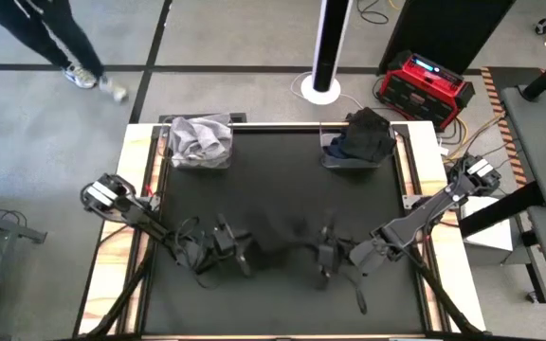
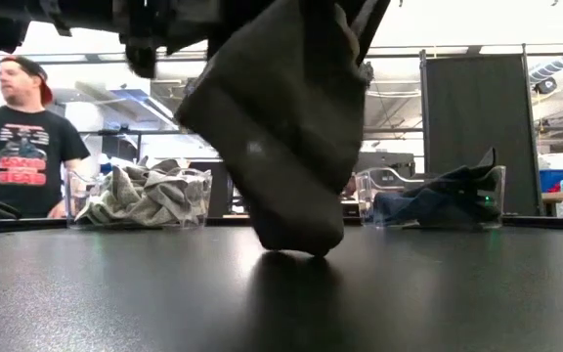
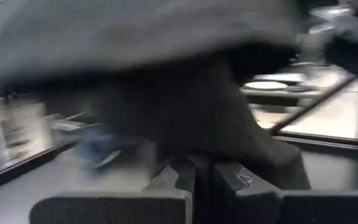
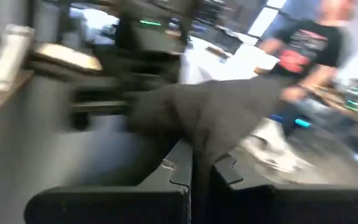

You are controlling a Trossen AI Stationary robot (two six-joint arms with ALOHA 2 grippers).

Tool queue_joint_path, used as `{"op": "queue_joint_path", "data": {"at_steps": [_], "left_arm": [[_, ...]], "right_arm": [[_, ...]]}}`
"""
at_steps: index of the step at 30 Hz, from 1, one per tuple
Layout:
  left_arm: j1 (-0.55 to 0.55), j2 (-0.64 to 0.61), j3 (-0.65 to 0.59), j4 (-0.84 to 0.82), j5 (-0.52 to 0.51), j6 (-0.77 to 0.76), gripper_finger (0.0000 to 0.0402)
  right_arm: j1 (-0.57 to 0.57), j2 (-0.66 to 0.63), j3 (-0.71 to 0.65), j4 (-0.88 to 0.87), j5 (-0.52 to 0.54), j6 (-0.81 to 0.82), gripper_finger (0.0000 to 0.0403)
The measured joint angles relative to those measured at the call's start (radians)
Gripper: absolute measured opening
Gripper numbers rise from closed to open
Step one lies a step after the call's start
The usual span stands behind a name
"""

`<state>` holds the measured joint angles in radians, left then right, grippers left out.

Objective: Sort towels by color in basket
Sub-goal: Put the black towel into the right transparent bin

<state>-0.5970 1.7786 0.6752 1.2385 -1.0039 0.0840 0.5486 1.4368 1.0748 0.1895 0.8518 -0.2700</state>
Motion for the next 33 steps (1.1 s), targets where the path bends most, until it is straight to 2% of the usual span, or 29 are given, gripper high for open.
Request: {"op": "queue_joint_path", "data": {"at_steps": [2,4,8,11,17,21,25,29,33], "left_arm": [[-0.001,-0.024,-0.028,0.002,-0.064,-0.018,0.0000],[-0.002,-0.052,-0.062,0.035,-0.074,-0.037,0.0000],[-0.002,-0.067,-0.114,0.201,0.069,0.013,0.0000],[-0.002,-0.067,-0.127,0.292,0.121,0.056,0.0000],[-0.002,-0.067,-0.117,0.296,0.125,0.095,0.0000],[-0.002,-0.068,-0.114,0.296,0.124,0.111,0.0000],[-0.002,-0.074,-0.114,0.309,0.078,0.129,0.0000],[-0.002,-0.092,-0.114,0.331,0.028,0.216,0.0000],[-0.002,-0.137,-0.114,0.333,0.016,0.329,0.0000]], "right_arm": [[0.018,0.000,0.000,0.000,-0.054,0.009,0.0009],[0.034,0.000,0.000,-0.006,-0.149,0.016,0.0009],[0.038,0.023,0.000,-0.038,-0.383,0.106,0.0009],[0.036,0.060,0.000,-0.061,-0.407,0.133,0.0009],[0.021,0.141,0.002,0.020,-0.373,0.109,0.0026],[0.009,0.158,0.027,-0.042,-0.318,0.148,0.0082],[0.009,0.165,0.051,-0.092,-0.314,0.198,0.0171],[0.022,0.167,0.071,-0.134,-0.331,0.226,0.0257],[0.034,0.155,0.079,-0.148,-0.328,0.250,0.0319]]}}
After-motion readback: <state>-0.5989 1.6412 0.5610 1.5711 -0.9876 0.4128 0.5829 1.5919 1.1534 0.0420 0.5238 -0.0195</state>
